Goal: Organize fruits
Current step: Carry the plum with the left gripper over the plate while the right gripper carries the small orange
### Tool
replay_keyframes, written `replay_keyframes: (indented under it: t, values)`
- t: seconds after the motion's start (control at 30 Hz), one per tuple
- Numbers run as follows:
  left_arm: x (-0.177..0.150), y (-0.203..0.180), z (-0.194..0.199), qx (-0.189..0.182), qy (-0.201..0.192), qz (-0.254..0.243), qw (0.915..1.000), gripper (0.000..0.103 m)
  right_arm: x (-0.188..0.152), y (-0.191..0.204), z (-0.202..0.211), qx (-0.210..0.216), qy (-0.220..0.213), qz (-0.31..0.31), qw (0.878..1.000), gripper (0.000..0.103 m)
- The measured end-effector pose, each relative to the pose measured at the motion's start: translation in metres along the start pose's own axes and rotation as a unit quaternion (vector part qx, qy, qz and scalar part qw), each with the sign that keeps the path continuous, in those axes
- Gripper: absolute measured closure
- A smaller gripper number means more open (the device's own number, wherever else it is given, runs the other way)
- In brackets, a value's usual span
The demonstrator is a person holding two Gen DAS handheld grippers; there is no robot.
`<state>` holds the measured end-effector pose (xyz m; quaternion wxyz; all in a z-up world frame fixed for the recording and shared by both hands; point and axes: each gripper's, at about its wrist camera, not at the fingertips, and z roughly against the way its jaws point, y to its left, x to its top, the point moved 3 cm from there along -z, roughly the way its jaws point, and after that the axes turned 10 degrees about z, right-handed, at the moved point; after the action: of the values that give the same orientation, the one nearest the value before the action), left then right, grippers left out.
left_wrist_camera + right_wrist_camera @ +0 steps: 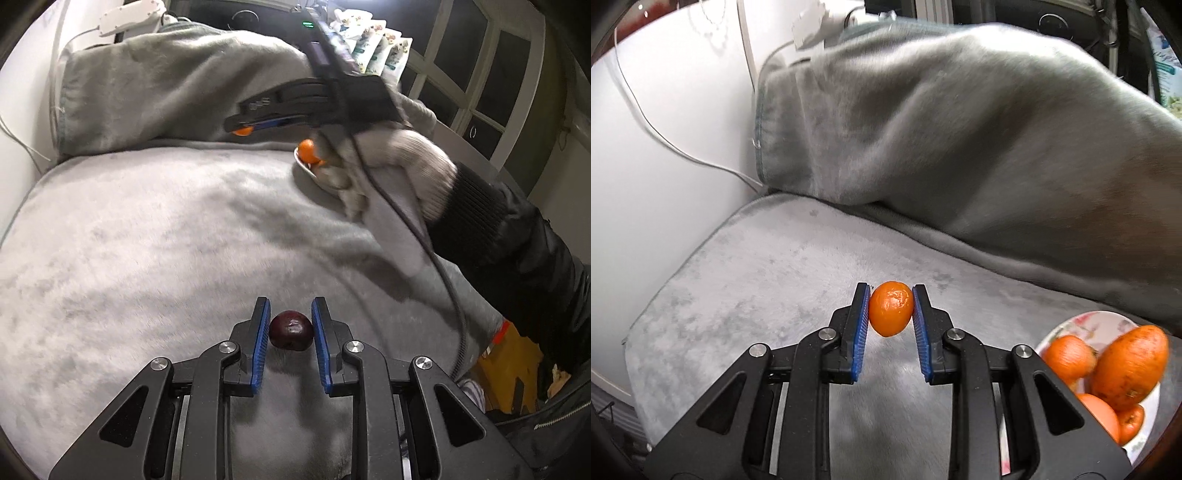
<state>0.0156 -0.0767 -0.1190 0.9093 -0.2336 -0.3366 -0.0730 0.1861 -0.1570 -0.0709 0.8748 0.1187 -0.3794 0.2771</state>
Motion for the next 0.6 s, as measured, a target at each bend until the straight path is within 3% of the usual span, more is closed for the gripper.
replay_keyframes:
  t: [0.3,0.6]
  values:
    - [0.027,-0.009,0.003,0.000,-0.036,-0.018,0.9992,0.082,-0.009,-0.027,0.062,-0.017,-0.040,-0.006,0.999,0.079]
    - [0.056,-0.022,-0.008,-0.019,-0.065,-0.021,0.9975,0.082,-0.051,-0.074,0.116,-0.059,-0.055,-0.047,0.996,0.079]
